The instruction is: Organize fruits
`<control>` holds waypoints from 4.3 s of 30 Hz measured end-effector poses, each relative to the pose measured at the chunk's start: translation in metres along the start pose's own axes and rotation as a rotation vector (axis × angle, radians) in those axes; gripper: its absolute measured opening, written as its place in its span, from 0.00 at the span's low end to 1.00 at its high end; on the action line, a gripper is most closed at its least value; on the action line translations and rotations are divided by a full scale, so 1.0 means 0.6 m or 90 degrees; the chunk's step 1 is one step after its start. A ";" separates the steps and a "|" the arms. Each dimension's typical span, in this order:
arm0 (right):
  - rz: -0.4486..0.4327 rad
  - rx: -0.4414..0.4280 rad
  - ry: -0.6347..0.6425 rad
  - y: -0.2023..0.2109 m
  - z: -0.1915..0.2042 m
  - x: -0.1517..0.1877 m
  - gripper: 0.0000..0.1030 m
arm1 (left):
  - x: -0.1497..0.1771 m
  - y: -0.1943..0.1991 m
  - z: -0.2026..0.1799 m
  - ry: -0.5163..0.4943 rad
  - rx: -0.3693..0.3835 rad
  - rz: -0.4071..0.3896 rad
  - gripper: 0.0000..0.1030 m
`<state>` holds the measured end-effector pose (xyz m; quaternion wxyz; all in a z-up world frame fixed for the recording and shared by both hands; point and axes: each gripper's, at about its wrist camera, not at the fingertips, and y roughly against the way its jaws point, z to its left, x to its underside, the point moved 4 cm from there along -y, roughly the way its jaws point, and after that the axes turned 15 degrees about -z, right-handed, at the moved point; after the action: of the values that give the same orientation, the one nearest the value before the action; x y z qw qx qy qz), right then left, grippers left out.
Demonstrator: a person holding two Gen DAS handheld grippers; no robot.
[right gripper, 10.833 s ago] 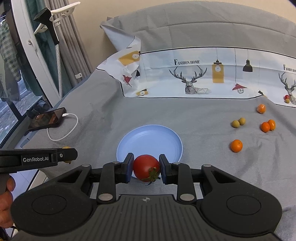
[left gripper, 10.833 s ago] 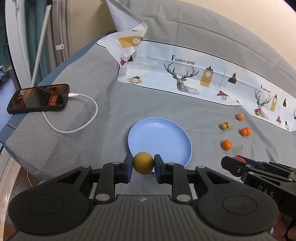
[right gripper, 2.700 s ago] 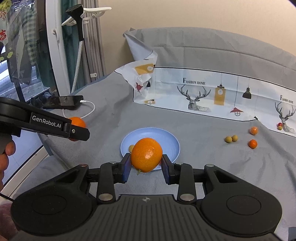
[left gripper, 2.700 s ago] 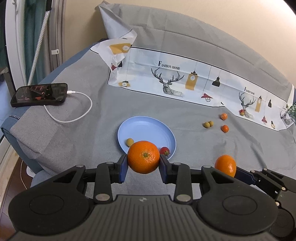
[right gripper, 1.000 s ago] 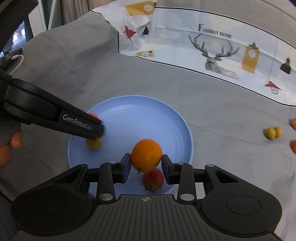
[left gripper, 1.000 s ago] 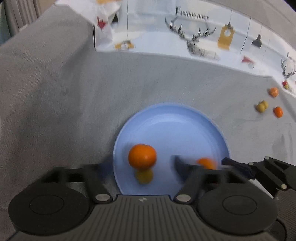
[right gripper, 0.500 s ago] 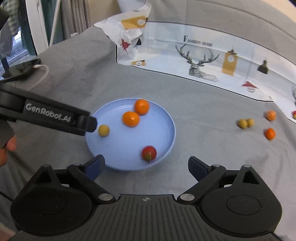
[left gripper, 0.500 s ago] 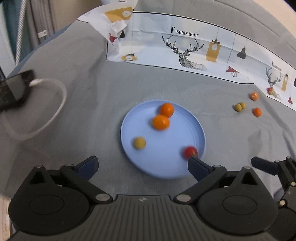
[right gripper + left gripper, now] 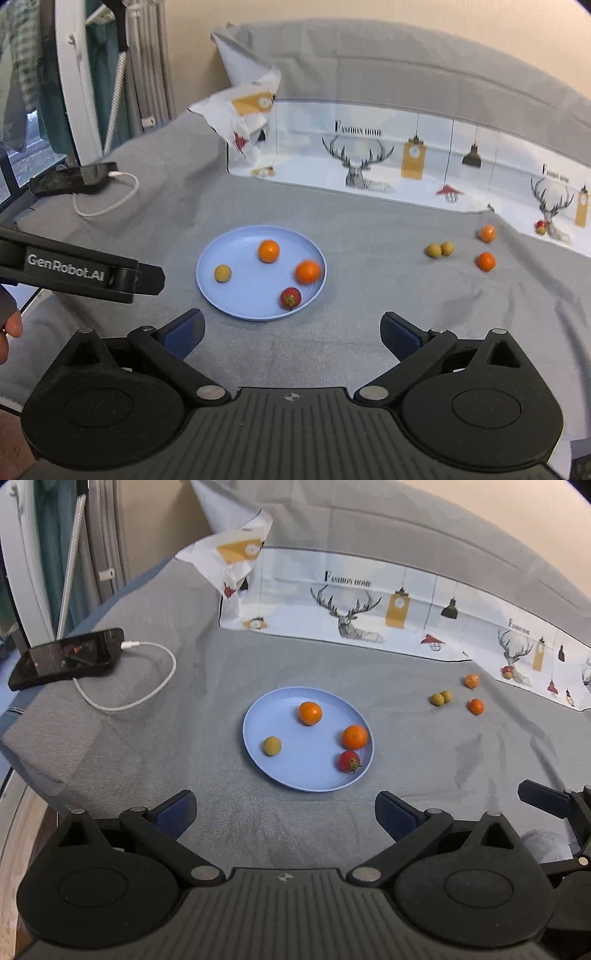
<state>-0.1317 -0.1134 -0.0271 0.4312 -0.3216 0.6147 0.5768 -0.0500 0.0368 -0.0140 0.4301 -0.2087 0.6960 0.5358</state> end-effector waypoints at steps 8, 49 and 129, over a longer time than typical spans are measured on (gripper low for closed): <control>-0.055 0.006 0.003 0.062 0.003 -0.012 0.99 | -0.006 0.059 -0.018 -0.008 0.006 -0.043 1.00; -0.062 0.015 -0.009 0.070 -0.003 -0.012 0.99 | -0.014 0.058 -0.027 -0.017 0.007 -0.045 1.00; -0.043 0.204 -0.113 -0.306 -0.523 0.055 0.37 | -0.097 -0.451 -0.451 -0.165 0.161 0.120 0.31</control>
<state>-0.0316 -0.4433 -0.1478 0.5489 -0.2173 0.6470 0.4826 0.0834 -0.3150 -0.1042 0.4868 -0.0167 0.7130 0.5044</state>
